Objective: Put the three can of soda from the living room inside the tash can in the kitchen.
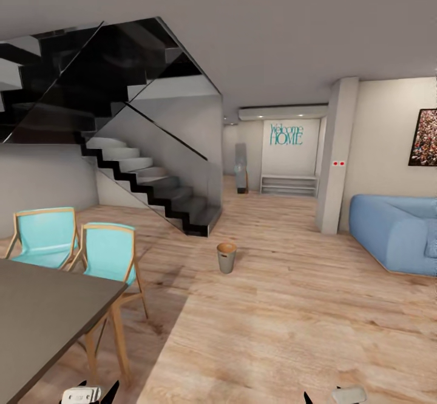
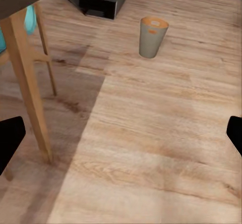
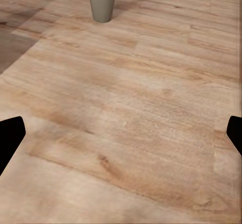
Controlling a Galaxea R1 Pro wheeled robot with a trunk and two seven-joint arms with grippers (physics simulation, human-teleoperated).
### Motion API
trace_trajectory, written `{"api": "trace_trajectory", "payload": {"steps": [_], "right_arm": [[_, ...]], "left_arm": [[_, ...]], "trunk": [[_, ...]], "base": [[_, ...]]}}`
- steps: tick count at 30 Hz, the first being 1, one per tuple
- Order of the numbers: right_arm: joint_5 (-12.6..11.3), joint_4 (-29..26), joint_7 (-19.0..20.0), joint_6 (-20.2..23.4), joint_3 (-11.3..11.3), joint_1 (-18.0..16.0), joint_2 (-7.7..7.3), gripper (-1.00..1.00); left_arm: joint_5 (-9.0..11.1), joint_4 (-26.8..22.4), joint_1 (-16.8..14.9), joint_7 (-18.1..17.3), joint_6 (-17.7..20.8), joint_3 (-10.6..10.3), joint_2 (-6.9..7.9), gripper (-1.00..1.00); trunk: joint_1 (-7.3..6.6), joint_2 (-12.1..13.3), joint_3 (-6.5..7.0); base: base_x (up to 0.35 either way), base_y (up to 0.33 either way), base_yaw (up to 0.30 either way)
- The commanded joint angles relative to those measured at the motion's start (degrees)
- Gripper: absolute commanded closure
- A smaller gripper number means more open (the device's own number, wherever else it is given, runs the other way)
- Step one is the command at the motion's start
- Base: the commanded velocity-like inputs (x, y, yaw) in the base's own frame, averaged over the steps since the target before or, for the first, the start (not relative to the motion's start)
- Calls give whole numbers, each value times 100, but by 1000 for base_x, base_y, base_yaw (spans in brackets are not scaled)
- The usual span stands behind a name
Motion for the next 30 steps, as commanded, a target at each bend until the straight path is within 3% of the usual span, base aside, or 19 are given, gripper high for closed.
{"api": "trace_trajectory", "payload": {"steps": [1,30], "right_arm": [[0,0,1,-1,0,0,0,-100],[14,0,-5,-2,-8,0,-1,-100]], "left_arm": [[0,2,0,0,0,0,0,-100],[9,-1,0,0,0,0,6,-100]], "trunk": [[0,0,1],[0,0,6]], "base": [[274,-165,-32],[274,-165,-3]]}}
